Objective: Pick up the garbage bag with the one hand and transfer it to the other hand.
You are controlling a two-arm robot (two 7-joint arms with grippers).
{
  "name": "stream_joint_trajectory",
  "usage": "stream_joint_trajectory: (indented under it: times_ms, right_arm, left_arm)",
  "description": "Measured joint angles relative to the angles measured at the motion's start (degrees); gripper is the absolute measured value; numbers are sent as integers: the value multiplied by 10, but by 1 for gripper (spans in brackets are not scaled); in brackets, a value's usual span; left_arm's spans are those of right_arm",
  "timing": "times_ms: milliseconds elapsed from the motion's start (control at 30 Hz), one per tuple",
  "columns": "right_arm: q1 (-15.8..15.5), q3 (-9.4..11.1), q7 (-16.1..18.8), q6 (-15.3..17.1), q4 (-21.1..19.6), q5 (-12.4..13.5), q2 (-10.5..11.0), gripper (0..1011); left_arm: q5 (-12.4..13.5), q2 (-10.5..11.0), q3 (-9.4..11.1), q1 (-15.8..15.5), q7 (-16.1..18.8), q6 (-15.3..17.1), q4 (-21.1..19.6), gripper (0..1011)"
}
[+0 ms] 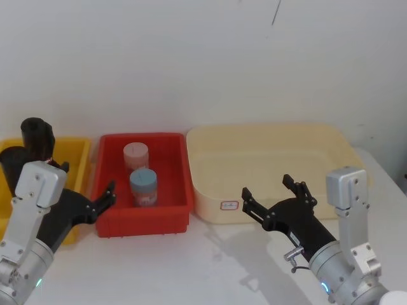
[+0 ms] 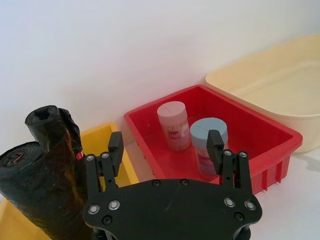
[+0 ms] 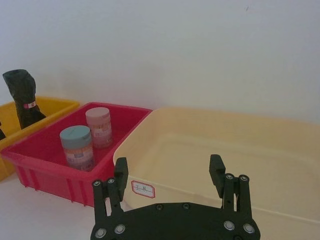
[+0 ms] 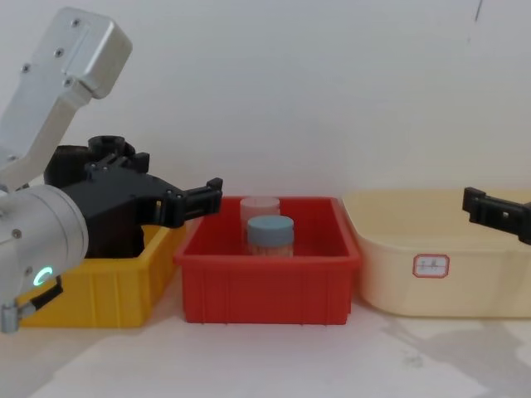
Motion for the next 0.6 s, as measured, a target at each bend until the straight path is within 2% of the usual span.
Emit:
stream_joint_trajectory:
  times_ms: [600]
  right_arm:
    - [0,0,0,0,0,0,0,999]
  left_arm:
    - [0,0,0,0,0,0,0,1001]
